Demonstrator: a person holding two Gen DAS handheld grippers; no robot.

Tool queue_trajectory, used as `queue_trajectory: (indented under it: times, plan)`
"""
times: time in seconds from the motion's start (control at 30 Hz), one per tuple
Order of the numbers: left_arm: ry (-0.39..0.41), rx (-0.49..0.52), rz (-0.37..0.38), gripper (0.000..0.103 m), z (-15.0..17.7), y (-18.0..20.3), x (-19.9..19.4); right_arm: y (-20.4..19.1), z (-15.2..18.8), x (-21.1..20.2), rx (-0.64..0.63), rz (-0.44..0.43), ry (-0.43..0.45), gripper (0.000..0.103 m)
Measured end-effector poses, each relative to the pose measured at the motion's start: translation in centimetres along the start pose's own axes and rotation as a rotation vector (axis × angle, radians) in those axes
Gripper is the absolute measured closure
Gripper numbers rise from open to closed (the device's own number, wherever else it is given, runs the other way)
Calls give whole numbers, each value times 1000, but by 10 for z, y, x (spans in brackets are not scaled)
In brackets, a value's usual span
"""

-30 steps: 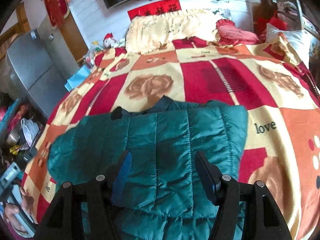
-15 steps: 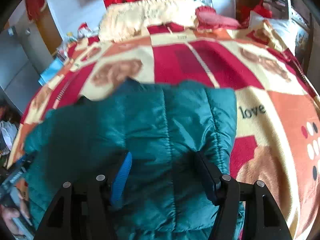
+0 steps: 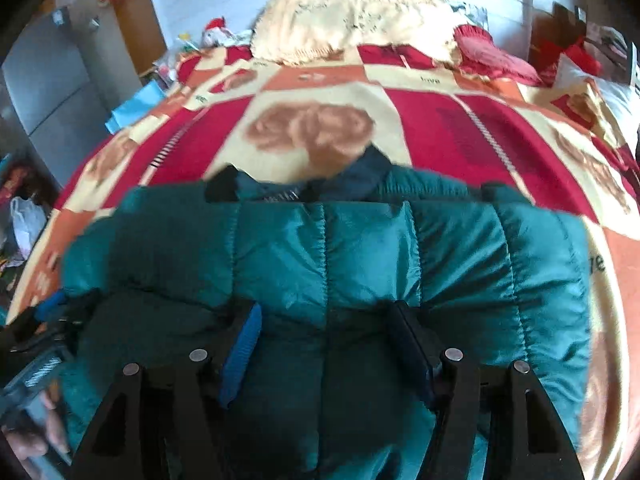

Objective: Fold large clothes
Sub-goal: 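Smooth the folded jacket flat with both grippers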

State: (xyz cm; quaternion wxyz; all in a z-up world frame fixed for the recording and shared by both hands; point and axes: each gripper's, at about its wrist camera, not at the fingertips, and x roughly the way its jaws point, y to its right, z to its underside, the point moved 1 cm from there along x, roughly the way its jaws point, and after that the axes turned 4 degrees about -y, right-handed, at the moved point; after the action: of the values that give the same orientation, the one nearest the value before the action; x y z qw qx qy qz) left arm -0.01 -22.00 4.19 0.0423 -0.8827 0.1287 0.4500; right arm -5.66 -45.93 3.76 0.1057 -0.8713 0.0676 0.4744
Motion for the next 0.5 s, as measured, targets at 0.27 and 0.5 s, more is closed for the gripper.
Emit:
queue_trajectory:
  times: [0.27,0.5]
  plan:
    - [2,1,-6,30,1,1,2,5,10,-45,9,-48,58,39]
    - [3,-1,-7,29,1,2,3,-16,41,-35,-69,-19,23,38]
